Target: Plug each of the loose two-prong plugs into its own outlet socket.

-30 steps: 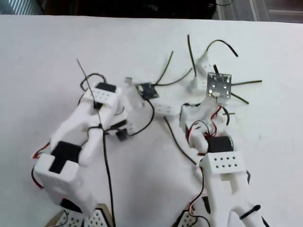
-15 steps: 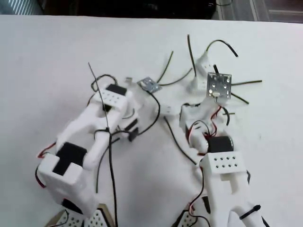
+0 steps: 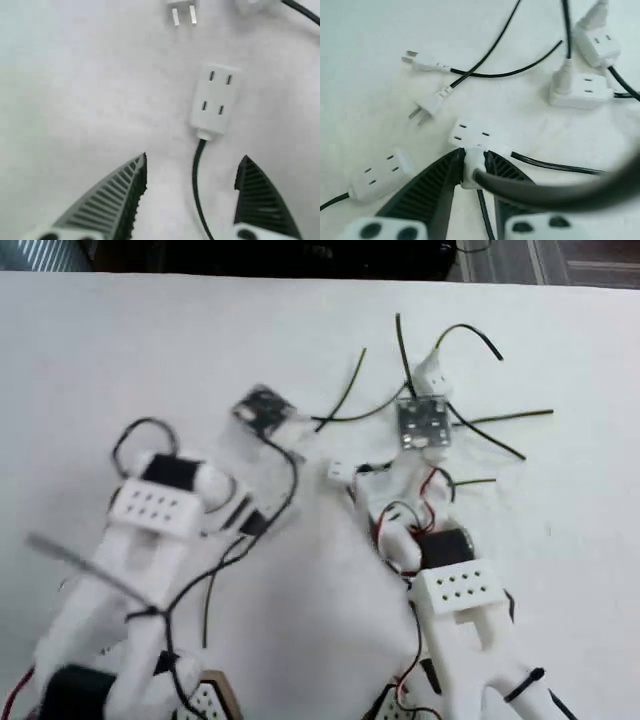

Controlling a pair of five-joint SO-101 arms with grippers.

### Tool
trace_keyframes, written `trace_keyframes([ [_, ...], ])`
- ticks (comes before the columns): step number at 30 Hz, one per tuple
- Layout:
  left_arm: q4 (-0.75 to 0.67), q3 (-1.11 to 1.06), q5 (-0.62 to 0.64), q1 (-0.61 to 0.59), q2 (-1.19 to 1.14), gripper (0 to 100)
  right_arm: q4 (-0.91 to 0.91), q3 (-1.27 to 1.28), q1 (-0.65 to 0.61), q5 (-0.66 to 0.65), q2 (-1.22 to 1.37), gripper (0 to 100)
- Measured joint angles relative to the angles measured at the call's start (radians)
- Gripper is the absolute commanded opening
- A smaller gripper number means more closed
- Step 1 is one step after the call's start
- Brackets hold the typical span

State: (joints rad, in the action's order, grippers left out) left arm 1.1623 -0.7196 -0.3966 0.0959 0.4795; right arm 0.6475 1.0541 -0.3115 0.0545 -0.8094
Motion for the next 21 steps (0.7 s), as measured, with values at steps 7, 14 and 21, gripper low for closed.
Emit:
trace_keyframes([
  [7, -0.052, -0.222, 0.005, -0.247, 0.281, 28, -0.044, 0.000, -0.209, -0.061, 0.043, 1.7],
  [14, -0.114, -0.393, 0.041, -0.302, 0.416, 28, -0.149, -0.049, -0.301, -0.075, 0.282, 1.7],
  [21, -0.199, -0.505, 0.071, -0.308, 0.468, 28, -0.270, -0.092, -0.324, -0.075, 0.466, 1.7],
])
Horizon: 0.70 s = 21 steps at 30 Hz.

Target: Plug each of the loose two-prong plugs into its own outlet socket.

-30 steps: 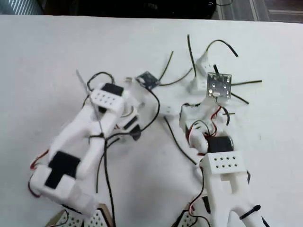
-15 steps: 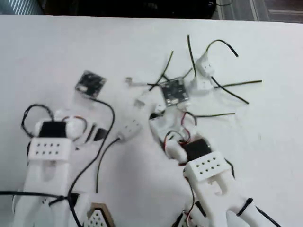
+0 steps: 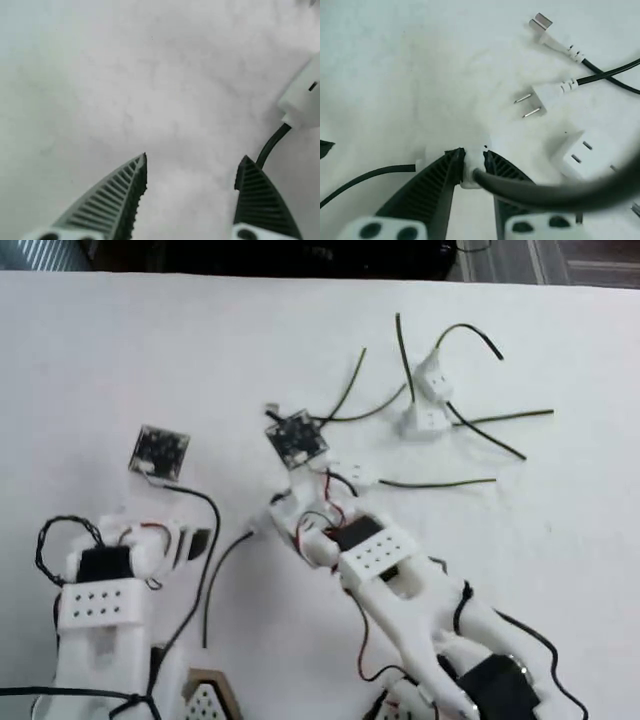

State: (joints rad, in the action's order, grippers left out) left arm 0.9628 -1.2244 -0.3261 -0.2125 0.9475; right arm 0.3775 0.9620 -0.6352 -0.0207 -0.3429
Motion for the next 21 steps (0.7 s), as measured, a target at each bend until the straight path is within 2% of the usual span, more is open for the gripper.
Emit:
trace_keyframes([
  [6, -0.003, -0.014, 0.000, 0.000, 0.006, 28, -0.077, -0.006, 0.002, -0.006, 0.052, 1.7],
  [9, -0.003, -0.014, 0.000, 0.000, 0.006, 28, -0.091, -0.014, 0.002, -0.063, 0.077, 1.7],
  [14, -0.003, -0.014, 0.000, 0.000, 0.006, 28, -0.091, -0.020, -0.002, -0.160, 0.080, 1.7],
  [18, -0.003, -0.015, 0.000, 0.000, 0.006, 28, -0.086, -0.029, 0.000, -0.178, 0.081, 1.7],
  [21, -0.017, -0.038, 0.000, 0.000, 0.006, 28, -0.005, -0.075, 0.002, -0.178, 0.086, 1.7],
])
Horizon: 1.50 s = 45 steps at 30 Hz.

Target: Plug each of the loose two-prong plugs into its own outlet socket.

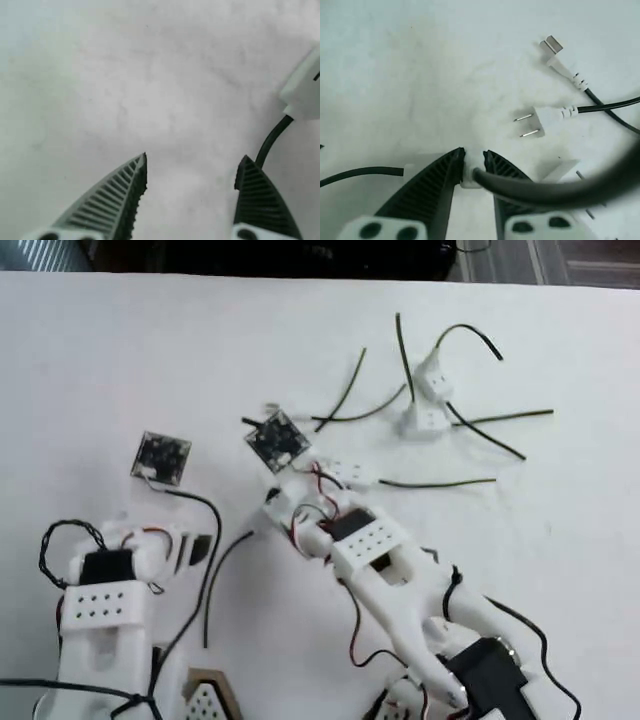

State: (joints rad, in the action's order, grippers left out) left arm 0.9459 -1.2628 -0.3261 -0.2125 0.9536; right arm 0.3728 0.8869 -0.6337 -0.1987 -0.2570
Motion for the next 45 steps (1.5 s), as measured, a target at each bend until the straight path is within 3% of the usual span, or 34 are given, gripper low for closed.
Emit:
trace_keyframes([
  [7, -0.011, -0.003, 0.000, 0.000, 0.000, 28, 0.187, -0.098, 0.000, 0.000, 0.012, 1.7],
  [35, -0.011, -0.003, 0.000, 0.000, 0.000, 28, 0.110, -0.157, 0.026, 0.000, 0.267, 1.7],
  [45, -0.014, -0.017, 0.000, 0.000, 0.000, 28, 0.132, -0.152, 0.037, 0.000, 0.175, 1.7],
])
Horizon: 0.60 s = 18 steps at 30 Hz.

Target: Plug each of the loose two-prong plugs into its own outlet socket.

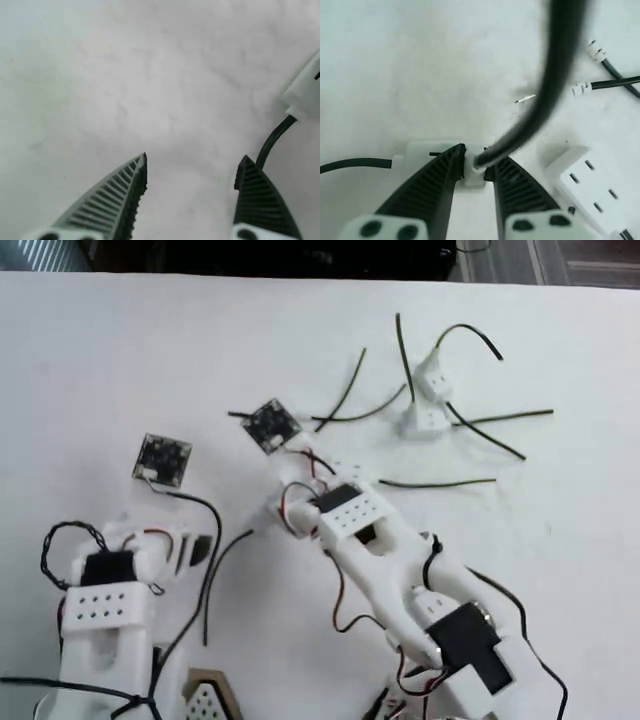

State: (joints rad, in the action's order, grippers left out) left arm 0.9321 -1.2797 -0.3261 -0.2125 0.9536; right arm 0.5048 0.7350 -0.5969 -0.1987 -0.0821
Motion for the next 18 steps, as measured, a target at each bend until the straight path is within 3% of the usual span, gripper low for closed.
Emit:
trace_keyframes([
  [9, 0.000, 0.000, 0.000, -0.005, 0.000, 28, 0.020, 0.005, 0.057, -0.002, -0.176, 1.7],
  [18, 0.000, 0.000, 0.031, -0.129, 0.000, 28, -0.269, -0.017, 0.035, -0.002, -0.143, 1.7],
])
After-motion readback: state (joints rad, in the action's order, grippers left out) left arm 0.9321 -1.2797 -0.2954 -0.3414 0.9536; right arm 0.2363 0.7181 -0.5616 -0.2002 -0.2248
